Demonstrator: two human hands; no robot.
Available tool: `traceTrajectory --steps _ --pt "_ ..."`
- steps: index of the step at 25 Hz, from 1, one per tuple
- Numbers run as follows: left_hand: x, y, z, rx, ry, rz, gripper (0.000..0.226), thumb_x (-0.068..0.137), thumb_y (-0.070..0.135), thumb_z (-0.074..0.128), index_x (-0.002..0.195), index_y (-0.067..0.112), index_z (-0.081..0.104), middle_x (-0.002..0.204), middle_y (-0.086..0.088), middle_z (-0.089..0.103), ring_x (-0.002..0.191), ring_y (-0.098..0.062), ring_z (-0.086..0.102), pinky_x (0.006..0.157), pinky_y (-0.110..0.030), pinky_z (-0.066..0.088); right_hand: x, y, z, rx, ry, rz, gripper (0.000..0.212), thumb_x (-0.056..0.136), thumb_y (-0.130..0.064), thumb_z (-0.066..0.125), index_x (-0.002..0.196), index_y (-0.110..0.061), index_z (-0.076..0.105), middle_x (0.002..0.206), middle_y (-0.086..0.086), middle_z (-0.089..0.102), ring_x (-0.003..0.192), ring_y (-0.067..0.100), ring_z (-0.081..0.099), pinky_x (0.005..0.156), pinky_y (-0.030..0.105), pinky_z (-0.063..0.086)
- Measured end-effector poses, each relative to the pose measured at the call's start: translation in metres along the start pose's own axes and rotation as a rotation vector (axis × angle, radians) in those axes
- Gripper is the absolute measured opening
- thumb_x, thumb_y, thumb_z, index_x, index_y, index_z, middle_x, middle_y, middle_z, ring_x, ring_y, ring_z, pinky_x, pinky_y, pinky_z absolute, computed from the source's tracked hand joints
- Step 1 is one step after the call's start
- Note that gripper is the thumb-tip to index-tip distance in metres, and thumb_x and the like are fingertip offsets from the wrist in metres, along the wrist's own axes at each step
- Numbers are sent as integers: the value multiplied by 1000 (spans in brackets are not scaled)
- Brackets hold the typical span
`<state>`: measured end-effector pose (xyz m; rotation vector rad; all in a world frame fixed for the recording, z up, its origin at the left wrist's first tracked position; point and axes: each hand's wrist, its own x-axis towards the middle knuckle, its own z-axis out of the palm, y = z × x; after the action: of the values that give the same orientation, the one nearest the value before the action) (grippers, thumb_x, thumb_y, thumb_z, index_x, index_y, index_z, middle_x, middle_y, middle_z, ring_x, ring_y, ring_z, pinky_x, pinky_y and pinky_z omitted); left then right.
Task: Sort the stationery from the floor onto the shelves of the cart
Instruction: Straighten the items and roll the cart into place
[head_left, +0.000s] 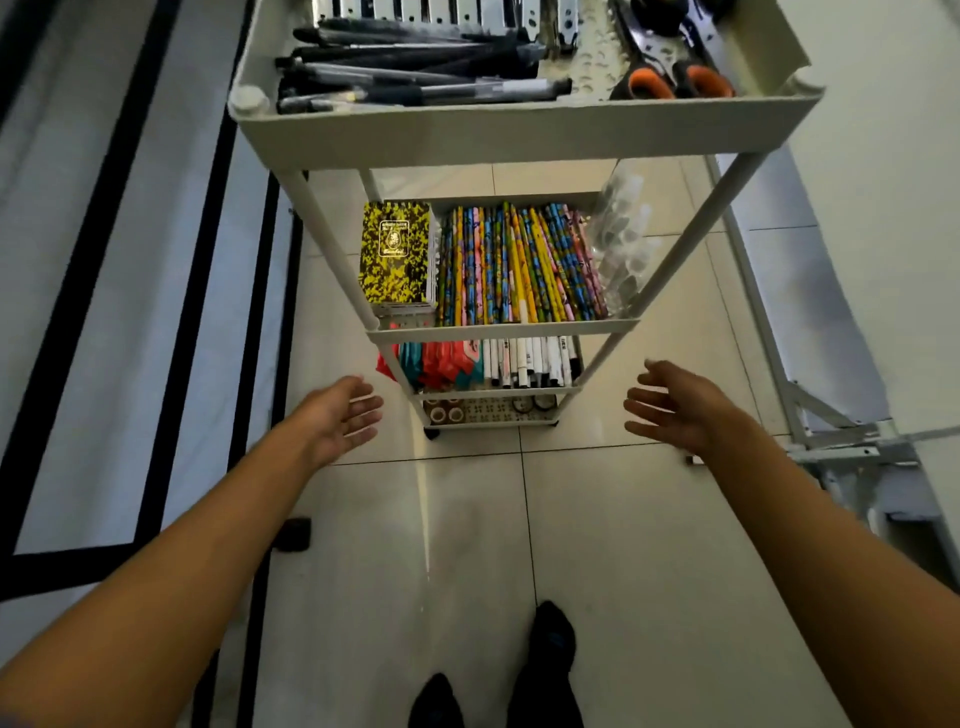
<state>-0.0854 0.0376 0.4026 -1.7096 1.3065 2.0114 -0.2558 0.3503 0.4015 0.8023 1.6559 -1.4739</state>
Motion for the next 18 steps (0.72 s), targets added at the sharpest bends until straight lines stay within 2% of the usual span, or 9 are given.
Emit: traceTrajectory --steps 2,4,6,8,10,12,14,15,18 --pt "20 6 10 -94 29 -41 47 99 38 46 133 5 46 130 -17 52 119 -28 51 98 -41 42 26 -11 5 69 -27 61 43 94 -33 56 126 -4 49 133 22 46 113 36 54 88 52 49" --pt "37 15 22 -180 23 -80 63 95 45 50 141 4 36 142 -22 40 131 -34 42 105 -45 39 47 -19 12 157 -58 106 56 93 -35 58 135 -3 41 135 26 38 119 42 49 91 53 48" --pt "57 23 32 -246 -32 -129 69 90 49 56 137 1 37 139 -24 40 131 -36 40 108 -46 36 70 -28 21 171 -109 108 59 85 -25 67 134 -3 41 133 24 38 114 44 52 86 50 52" --pt "72 27 35 -298 -106 -168 71 89 49 55 134 -4 38 130 -27 43 128 -37 41 110 -46 32 86 -35 29 126 -161 59 71 67 -7 74 131 -3 44 136 20 41 117 41 52 94 46 51" --pt "85 30 33 -308 -148 -195 76 89 49 53 136 -8 36 134 -27 43 129 -38 40 111 -48 30 99 -38 36 161 -156 80 67 66 -1 70 129 4 45 135 25 43 119 39 51 95 42 50" --pt "94 29 31 -281 -161 -199 70 90 46 51 135 -7 40 138 -25 43 122 -38 45 109 -51 31 106 -37 40 163 -159 121 40 85 -1 60 120 12 46 135 29 42 124 40 45 92 38 51" --pt "105 27 30 -264 -177 -199 53 92 39 49 122 -4 52 140 -23 42 111 -38 49 108 -54 30 118 -36 41 75 -129 131 21 91 2 55 107 14 48 134 32 41 135 41 33 107 37 41" --pt "110 25 30 -257 -194 -199 45 92 37 48 111 -3 56 140 -22 42 110 -38 50 108 -56 29 127 -35 42 50 -127 126 22 90 5 54 109 14 47 126 34 43 134 44 32 110 39 37" --pt "127 24 34 -237 -254 -193 30 92 35 49 89 7 57 138 -24 44 131 -40 41 108 -59 26 139 -35 44 12 -174 40 53 69 8 63 120 4 48 108 24 46 118 46 45 106 50 39"
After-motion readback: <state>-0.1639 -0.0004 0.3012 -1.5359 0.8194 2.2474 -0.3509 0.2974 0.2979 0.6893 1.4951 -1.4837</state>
